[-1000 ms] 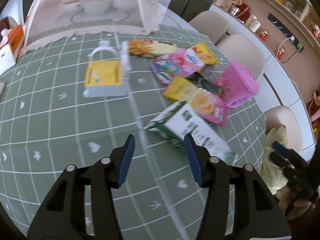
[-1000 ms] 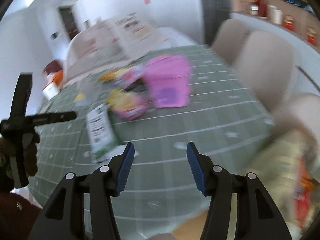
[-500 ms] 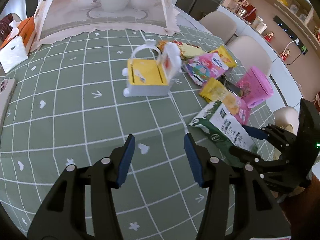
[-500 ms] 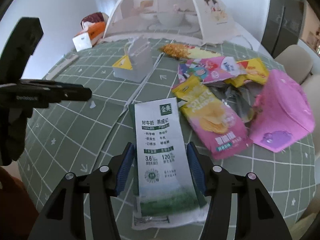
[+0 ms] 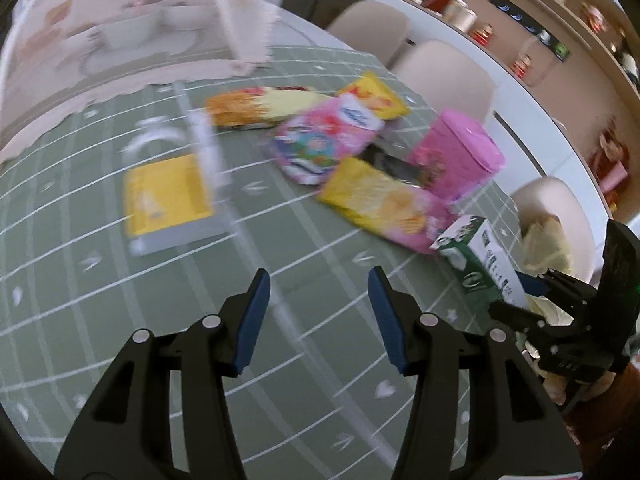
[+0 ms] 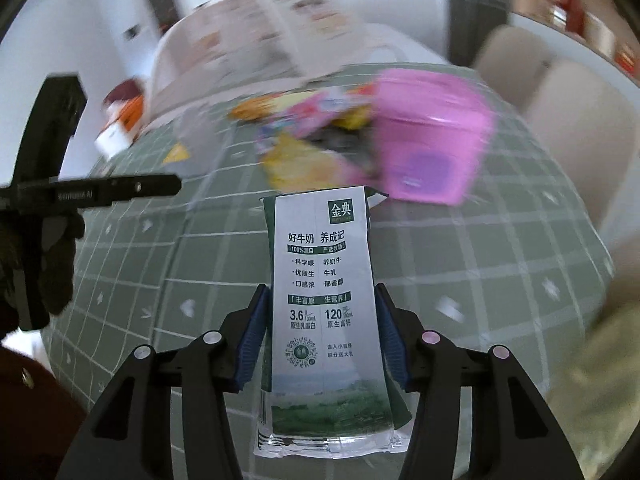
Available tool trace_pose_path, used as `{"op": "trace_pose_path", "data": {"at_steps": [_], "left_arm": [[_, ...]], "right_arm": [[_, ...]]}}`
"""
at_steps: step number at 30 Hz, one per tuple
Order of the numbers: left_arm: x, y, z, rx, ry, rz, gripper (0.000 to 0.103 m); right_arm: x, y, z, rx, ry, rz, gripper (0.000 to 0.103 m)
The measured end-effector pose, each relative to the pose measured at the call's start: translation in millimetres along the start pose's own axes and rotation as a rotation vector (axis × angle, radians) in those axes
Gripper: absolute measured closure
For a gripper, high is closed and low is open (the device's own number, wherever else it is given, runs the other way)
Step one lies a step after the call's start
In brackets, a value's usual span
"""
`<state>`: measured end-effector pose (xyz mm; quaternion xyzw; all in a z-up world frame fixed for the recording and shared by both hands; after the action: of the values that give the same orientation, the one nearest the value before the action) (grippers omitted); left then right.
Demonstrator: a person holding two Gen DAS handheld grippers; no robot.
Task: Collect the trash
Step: 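Grasp the yellow potato chip bag with the left tool while the right tool holds the carton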
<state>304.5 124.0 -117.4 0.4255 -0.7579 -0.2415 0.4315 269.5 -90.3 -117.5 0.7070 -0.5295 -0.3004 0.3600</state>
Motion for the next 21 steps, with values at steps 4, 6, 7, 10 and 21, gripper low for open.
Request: {"op": "trace_pose_path", "data": {"at_steps": [4, 6, 7, 10, 21], "left_arm": [[17.2, -29.1, -15.6, -0.016, -0.039, -0.002, 0.054], [25.6, -41.7, -29.9, -0.01, -0.095, -0.016, 0.054], [29.0, -46.4, -36.7, -0.006, -0.123, -0.021, 0.054], [37.8, -62.8, -55.9, -0.004, -0.201, -0.033, 0.054], [22.3, -90.6, -48.9, -0.103, -0.132, -0.01, 0.054]], "right_arm": [[28.7, 5.9, 10.6, -0.017, -0.104, 0.049, 0.054], [34.1, 7.8, 15.5, -0.024, -0.126, 0.053, 0.054], [34.6, 8.2, 17.6, -0.025, -0.128, 0.058, 0.054], [36.1, 9.9, 24.3, -0.03, -0.13, 0.074, 0.054], [48.5, 14.9, 47.1, -0.063, -0.183, 0.085, 0.054]]}}
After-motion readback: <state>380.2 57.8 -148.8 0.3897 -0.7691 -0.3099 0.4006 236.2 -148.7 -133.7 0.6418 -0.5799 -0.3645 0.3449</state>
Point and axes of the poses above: each gripper's, at about its wrist camera, not at the fingertips, and y roughly against the way its jaws point, x to its right, z to its underside, the point moved 6 cm from there along -y, roughly the way its jaws point, and after that the axes turned 11 degrees about z, right-handed, at the moved point
